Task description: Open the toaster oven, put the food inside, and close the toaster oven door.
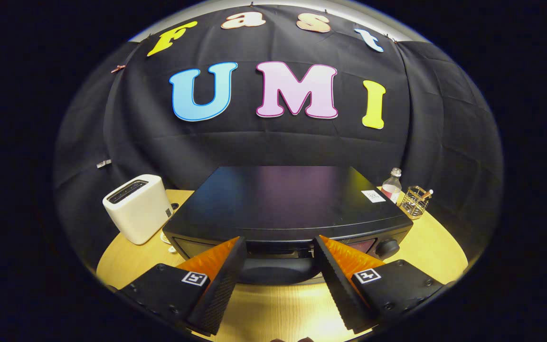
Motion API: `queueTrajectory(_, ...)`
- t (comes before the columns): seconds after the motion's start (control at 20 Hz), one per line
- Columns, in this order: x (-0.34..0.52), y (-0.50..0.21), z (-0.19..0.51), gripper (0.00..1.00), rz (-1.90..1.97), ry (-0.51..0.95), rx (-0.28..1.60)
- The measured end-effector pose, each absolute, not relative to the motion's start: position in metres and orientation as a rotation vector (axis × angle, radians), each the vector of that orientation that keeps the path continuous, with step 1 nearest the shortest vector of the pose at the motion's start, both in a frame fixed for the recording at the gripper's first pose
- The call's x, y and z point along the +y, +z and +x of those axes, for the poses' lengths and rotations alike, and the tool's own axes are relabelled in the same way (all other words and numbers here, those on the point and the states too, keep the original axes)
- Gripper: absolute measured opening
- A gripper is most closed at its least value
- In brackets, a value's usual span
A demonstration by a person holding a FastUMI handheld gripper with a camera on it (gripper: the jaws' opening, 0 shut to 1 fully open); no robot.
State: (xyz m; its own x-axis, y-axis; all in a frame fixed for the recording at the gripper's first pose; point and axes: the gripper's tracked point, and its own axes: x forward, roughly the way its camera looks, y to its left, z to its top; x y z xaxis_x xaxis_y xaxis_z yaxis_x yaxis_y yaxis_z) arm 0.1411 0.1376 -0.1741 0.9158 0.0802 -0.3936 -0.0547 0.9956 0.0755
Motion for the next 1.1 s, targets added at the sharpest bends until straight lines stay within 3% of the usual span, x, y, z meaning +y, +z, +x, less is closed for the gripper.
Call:
queueTrajectory(0.8, 0.131, -0.213, 0.05, 0.95, 0.045, 0.116, 0.48)
queueTrajectory(1.1, 0.132, -0.264, 0.014, 0.94, -0.018, 0.171, 0.577)
